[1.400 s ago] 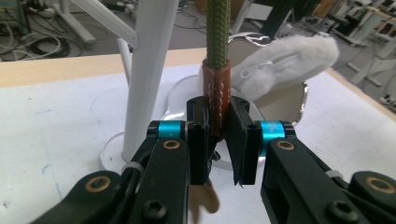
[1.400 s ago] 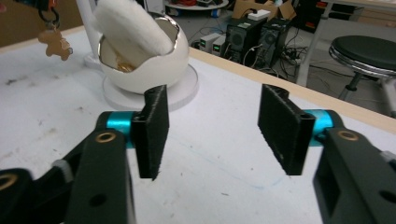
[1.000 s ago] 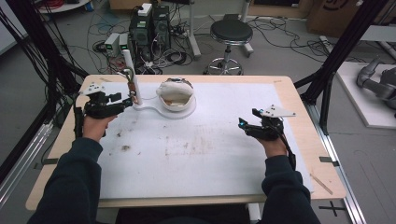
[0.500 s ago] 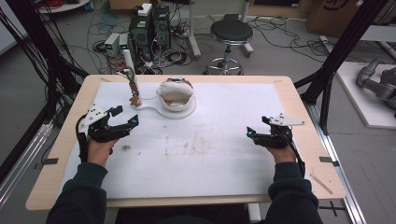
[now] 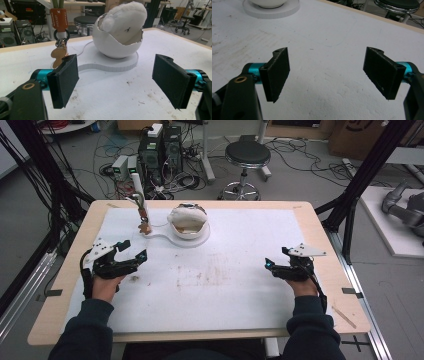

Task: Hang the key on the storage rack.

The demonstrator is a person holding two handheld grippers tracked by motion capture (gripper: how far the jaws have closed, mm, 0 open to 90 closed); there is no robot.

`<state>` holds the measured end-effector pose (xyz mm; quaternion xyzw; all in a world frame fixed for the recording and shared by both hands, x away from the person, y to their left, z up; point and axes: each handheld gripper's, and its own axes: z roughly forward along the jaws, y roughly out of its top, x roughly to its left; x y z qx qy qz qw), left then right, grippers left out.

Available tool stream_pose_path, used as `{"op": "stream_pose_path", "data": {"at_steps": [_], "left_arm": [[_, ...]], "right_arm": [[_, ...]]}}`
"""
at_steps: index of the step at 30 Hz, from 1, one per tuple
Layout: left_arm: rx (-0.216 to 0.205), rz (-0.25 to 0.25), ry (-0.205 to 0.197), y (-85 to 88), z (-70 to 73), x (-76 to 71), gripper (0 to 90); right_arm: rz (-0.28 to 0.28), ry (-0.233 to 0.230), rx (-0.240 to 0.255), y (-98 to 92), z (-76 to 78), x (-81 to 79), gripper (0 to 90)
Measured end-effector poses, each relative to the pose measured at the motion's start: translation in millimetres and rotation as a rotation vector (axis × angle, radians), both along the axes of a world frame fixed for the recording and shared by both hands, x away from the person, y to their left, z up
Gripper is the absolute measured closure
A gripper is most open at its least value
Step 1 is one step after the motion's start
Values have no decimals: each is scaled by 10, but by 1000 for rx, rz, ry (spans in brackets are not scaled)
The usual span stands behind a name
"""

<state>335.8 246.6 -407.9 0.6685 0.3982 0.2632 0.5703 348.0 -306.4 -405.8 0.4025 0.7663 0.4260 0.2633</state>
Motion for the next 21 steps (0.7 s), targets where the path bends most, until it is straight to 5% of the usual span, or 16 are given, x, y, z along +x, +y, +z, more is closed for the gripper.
{"op": "stream_pose_path", "data": {"at_steps": [21], "left_arm": [[17, 29, 5, 22, -28, 27, 226]], "right_arm": [[-5, 20, 11, 3, -51, 68, 217]]}}
